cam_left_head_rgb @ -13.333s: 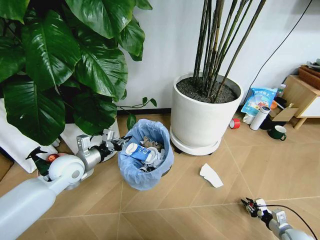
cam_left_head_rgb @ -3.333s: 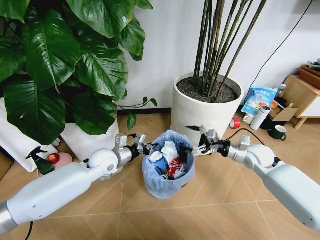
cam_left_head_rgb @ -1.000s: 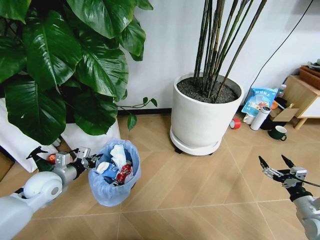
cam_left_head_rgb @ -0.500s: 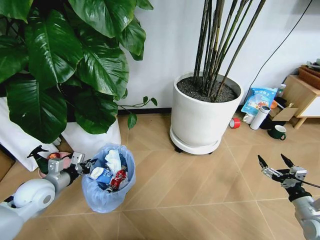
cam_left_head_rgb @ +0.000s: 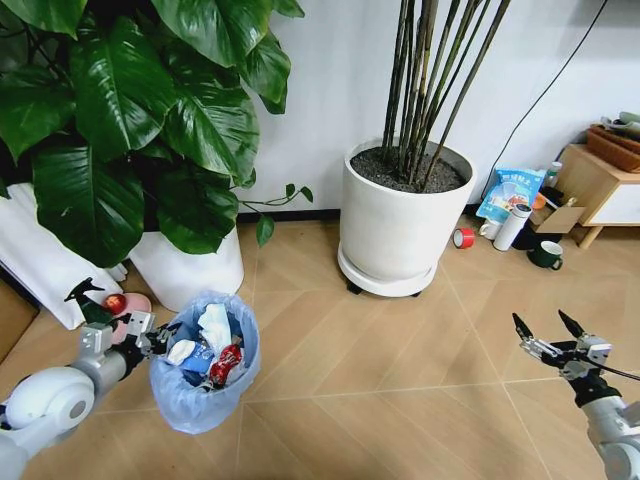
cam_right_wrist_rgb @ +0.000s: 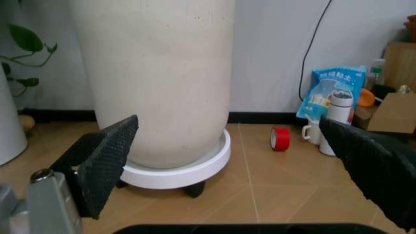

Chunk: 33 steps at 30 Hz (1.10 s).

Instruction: Pick up the trash bin and place the garbage on the floor into it.

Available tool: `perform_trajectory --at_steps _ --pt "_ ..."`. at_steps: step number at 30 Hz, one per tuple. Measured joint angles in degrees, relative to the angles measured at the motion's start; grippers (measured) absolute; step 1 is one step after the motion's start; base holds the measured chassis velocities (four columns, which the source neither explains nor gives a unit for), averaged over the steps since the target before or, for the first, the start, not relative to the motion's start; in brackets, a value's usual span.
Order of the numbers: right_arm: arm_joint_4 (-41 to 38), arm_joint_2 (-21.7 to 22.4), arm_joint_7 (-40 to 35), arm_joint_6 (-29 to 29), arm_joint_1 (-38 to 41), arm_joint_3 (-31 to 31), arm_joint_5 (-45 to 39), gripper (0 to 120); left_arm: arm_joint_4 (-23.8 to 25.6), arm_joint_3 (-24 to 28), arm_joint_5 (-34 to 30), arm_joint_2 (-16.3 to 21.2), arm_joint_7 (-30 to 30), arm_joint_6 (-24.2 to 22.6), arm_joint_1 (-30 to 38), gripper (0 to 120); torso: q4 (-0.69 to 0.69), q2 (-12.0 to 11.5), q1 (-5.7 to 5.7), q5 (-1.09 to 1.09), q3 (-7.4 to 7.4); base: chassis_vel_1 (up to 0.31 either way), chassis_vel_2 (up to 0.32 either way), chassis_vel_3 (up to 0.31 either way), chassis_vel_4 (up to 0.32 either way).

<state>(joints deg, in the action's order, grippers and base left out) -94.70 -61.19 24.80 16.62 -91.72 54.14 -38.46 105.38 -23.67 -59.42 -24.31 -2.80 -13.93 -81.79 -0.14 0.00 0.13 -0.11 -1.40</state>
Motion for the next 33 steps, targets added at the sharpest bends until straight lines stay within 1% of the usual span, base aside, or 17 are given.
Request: perform_trajectory --at_steps 5,19,26,29,33 --pt "0.0 0.1 0.0 0.0 0.0 -0.1 0.0 100 0.5 -1.4 0.0 0.1 0.0 0.0 -1.3 0 -0.01 0.0 0.0 0.0 0.0 0.013 -0.025 -0.02 0.007" --pt "-0.1 -1.0 1.0 0.4 -0.3 -0.4 0.7 100 1.4 -7.9 1.1 -0.5 0.6 0.2 -7.1 0 0.0 0.0 0.0 0.0 0.0 0.047 -0.045 -0.056 0.048" --pt "-0.6 -2.0 1.1 0.4 -0.4 -0.4 1.3 100 1.8 -8.4 1.2 -1.6 0.9 0.3 -7.0 0 0.0 0.0 0.0 -0.01 0.0 0.056 -0.048 -0.055 0.044" --pt "-1.4 -2.3 1.0 0.3 -0.8 -0.4 1.5 100 2.1 -8.1 1.2 -1.4 1.2 0.4 -7.0 0 0.0 0.0 0.0 0.0 0.0 0.039 -0.052 -0.046 0.067" --pt "-1.7 -3.0 1.1 0.3 -1.1 0.0 1.8 100 2.2 -6.4 0.8 -0.9 1.2 0.4 -5.2 0 0.0 0.0 0.0 -0.02 0.0 0.071 -0.052 -0.05 0.062"
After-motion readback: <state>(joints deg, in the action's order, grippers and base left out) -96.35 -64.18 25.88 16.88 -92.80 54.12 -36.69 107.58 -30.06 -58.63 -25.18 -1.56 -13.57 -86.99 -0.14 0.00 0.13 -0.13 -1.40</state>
